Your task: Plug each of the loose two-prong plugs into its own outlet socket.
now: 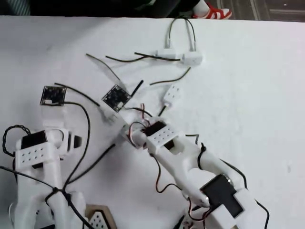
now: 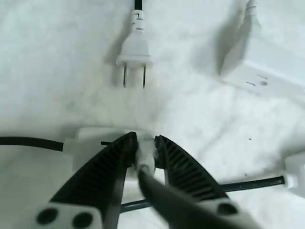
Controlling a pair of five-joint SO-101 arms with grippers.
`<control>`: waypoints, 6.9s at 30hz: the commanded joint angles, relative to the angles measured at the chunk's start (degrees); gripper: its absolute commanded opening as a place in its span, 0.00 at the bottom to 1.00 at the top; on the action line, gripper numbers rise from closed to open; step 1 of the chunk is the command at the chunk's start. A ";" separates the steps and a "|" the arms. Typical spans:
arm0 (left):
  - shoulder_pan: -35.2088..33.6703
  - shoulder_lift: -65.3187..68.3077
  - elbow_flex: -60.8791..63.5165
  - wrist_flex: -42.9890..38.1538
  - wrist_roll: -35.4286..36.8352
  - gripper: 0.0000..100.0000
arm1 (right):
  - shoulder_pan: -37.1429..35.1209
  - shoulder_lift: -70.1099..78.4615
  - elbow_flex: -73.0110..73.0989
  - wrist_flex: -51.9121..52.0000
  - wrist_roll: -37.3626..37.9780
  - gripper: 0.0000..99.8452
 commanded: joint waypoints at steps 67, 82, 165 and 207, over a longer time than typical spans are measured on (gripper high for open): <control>-0.40 -1.54 0.09 -0.88 0.18 0.26 | -1.36 -9.71 -5.63 7.08 0.09 0.02; -0.40 -1.54 0.09 -0.88 0.18 0.26 | -2.15 -16.04 -5.19 9.89 0.18 0.02; -0.40 -1.89 0.62 -0.97 0.18 0.26 | -14.90 -11.65 -3.69 24.04 11.78 0.24; -0.40 -1.98 0.62 -0.97 0.18 0.26 | 11.82 24.75 -44.22 15.43 11.16 0.24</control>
